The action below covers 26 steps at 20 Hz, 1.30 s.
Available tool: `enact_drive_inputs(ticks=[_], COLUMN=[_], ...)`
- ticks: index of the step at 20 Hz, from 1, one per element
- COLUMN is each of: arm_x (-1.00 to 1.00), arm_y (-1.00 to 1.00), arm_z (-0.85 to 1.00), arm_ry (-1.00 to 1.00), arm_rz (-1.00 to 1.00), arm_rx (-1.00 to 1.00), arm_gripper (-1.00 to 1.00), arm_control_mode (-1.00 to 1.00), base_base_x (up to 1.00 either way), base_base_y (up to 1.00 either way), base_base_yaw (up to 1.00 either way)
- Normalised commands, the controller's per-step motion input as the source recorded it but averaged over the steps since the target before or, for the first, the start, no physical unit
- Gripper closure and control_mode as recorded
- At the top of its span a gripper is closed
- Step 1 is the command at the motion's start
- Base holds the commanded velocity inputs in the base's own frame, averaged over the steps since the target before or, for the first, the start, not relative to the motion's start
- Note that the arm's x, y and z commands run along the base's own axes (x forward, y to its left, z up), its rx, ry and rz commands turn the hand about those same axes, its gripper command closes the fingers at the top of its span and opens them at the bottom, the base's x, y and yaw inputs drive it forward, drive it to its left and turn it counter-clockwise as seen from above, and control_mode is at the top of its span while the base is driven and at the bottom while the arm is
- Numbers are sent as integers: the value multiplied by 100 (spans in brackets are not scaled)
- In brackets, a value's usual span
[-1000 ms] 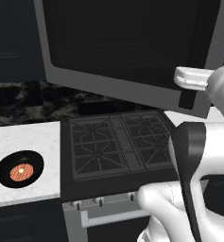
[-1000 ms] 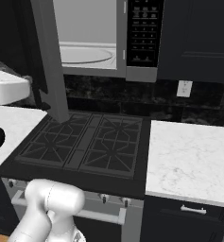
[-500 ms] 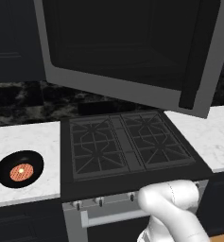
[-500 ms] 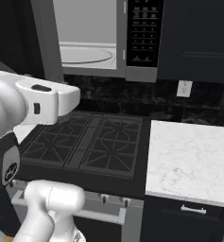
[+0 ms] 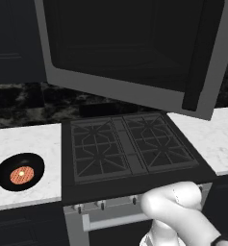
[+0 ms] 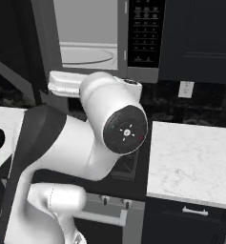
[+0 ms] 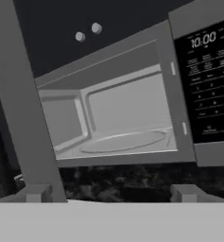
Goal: Open the microwave, place the bowl with waffle inside the microwave, then close the microwave door and turn it on.
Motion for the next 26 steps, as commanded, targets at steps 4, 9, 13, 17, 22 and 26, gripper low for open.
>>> enact_drive_inputs(ticks=[4,9,13,17,22,26], arm_x=[34,7,28,40,39,31], arm_y=[0,15,33,32,23,4], arm_z=[-17,-12,0,0,0,0], arm_ry=[-6,-19,-7,0,0,0], arm_rz=[47,23,3,0,2,8], arm_rx=[0,0,0,0,0,0], arm_gripper=[-100,-100,-100,-100,-100,-100], arm_control_mode=[-100,-100,-100,-100,-100,-100], base_base_x=[0,0,0,0,0,0], base_base_y=[0,0,0,0,0,0], base_base_yaw=[0,0,0,0,0,0])
